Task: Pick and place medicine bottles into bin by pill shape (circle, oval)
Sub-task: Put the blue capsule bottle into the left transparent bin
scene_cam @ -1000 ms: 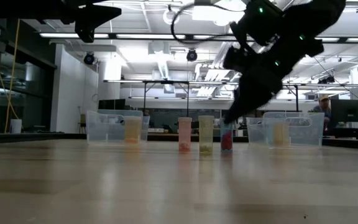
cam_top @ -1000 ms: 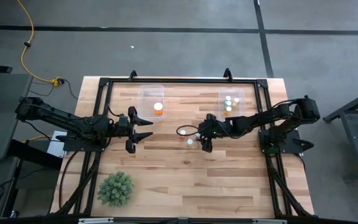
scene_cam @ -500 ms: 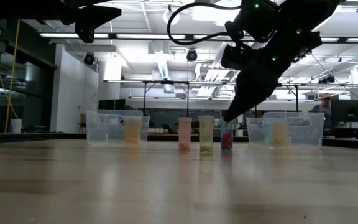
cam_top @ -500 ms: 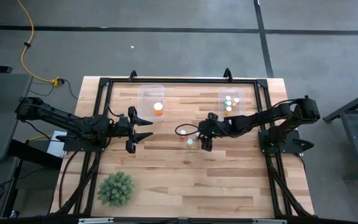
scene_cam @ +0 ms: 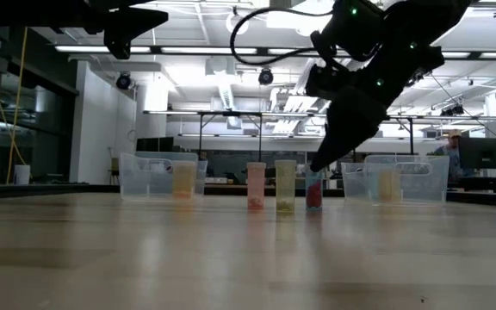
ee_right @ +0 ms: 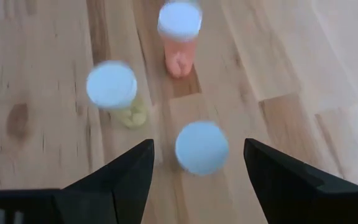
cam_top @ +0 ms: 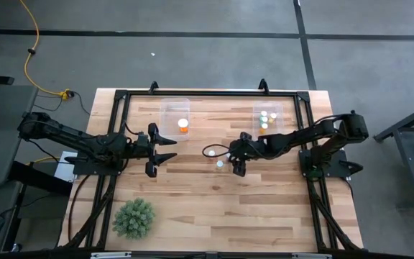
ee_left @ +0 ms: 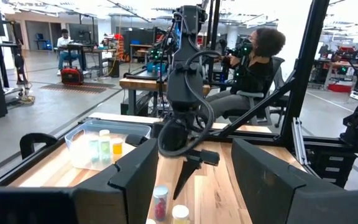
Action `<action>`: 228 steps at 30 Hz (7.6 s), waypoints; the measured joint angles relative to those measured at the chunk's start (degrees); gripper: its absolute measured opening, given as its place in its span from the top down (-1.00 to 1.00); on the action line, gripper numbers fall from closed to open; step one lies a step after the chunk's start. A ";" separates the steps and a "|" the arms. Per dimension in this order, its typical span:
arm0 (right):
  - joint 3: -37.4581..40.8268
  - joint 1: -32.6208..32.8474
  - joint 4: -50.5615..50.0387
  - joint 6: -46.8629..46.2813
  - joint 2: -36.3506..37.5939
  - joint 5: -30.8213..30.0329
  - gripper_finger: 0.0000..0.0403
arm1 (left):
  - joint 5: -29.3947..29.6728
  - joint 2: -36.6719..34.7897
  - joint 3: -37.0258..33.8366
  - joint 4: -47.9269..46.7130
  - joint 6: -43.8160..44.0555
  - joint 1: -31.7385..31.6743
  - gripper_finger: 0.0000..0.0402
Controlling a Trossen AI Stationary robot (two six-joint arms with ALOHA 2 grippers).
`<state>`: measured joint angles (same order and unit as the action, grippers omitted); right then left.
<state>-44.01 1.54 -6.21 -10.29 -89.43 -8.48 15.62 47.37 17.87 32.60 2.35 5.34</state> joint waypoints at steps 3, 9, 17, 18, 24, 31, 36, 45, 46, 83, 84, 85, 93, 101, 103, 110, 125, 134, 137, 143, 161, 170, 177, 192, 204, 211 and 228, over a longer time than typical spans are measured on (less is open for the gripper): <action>0.05 -0.29 0.47 0.87 -0.98 -0.86 -0.19 | 0.00 0.00 0.00 0.01 0.00 0.00 0.02; 0.05 -1.22 1.01 1.30 -1.23 -0.14 -0.19 | 0.00 0.00 0.00 0.10 -0.01 0.00 0.02; 0.05 -1.16 1.57 1.32 -1.23 0.10 -0.19 | 0.00 0.00 0.00 0.07 0.00 0.00 0.02; 0.05 -1.16 1.57 1.32 -1.23 0.10 -0.19 | 0.00 0.00 0.00 0.07 -0.01 0.00 0.02; 0.05 -1.16 1.57 1.32 -1.23 0.08 -0.19 | 0.00 0.00 0.00 0.04 -0.01 0.00 0.02; 0.05 -1.16 1.57 1.32 -1.23 0.08 -0.10 | 0.00 0.00 0.00 0.03 -0.02 0.00 0.02; 0.05 -1.18 1.54 1.34 -1.23 0.08 0.04 | 0.00 0.00 0.00 0.03 -0.02 0.00 0.02; -0.04 -1.16 1.36 1.39 -1.23 0.07 0.16 | 0.00 0.00 0.00 0.04 -0.02 0.00 0.02; -0.36 -1.18 0.74 1.63 -1.23 0.07 0.18 | 0.00 0.00 0.00 0.02 -0.02 0.00 0.02; -7.80 1.07 -6.04 -1.71 -1.16 -8.66 0.24 | 3.21 -0.02 -0.02 -2.84 -0.06 0.00 0.02; -7.80 1.07 -6.04 -1.72 -1.16 -8.59 0.19 | 3.21 -0.02 -0.02 -2.86 0.00 0.00 0.02; -7.80 1.07 -6.06 -1.70 -1.16 -8.12 0.14 | 3.21 -0.02 -0.02 -2.89 0.02 0.00 0.02; -7.65 0.97 -8.57 -2.19 -1.53 -5.01 -0.06 | 3.21 -0.02 -0.02 -2.86 0.04 0.00 0.02; -7.60 0.45 -9.97 -3.95 -1.75 -5.01 -0.06 | 3.21 -0.02 -0.02 -2.83 0.25 0.02 0.02; -7.60 0.15 -10.87 -5.19 -1.88 -4.95 -0.06 | 3.21 -0.02 -0.02 -2.84 0.52 0.02 0.02; -7.56 -0.25 -9.93 -4.86 -3.83 -2.67 -0.06 | 3.21 -0.02 -0.02 -2.79 0.50 0.00 0.02; -7.56 -1.29 -8.52 -3.16 -4.39 -2.21 -0.02 | 3.19 -0.02 -0.02 -2.80 0.50 0.00 0.02; -7.56 -1.29 -8.55 -2.73 -4.39 -2.22 0.27 | 3.19 -0.02 -0.02 -2.80 0.50 0.00 0.02; -7.56 -1.29 -8.55 -2.68 -4.39 -2.05 0.36 | 3.21 -0.02 -0.02 -2.80 0.50 0.00 0.02; -7.58 -1.29 -8.97 -2.09 -4.20 -1.72 0.45 | 3.19 -0.02 -0.02 -2.80 0.50 0.00 0.02; -7.65 1.55 -6.37 6.73 0.26 -4.40 0.46 | 3.19 -0.02 -0.02 -3.26 0.52 0.00 0.02; -7.65 1.79 -6.60 7.24 4.61 -8.10 0.46 | 5.49 -0.15 -0.02 -3.22 1.94 0.00 0.02; -7.65 2.01 -0.41 10.11 4.79 -8.53 0.46 | 8.20 -0.24 -0.02 -2.80 3.04 -0.02 0.02; -7.67 -0.04 11.98 15.26 4.79 -7.51 0.46 | 8.17 -0.59 -0.01 -2.32 3.13 0.00 0.02; -14.48 -5.51 20.50 16.21 -2.74 -6.95 0.46 | 4.25 -0.59 0.04 1.68 3.68 0.02 0.02; -28.69 -10.82 13.90 21.71 -14.39 -1.52 0.46 | 4.07 -0.55 0.04 1.96 3.49 0.02 0.02; -47.31 -21.44 8.65 16.42 -32.48 6.65 0.46 | 2.95 -0.55 0.02 2.03 3.04 0.02 0.02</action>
<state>-91.32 -19.90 2.44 6.12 -121.91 -1.83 18.57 46.83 17.89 34.63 5.39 5.37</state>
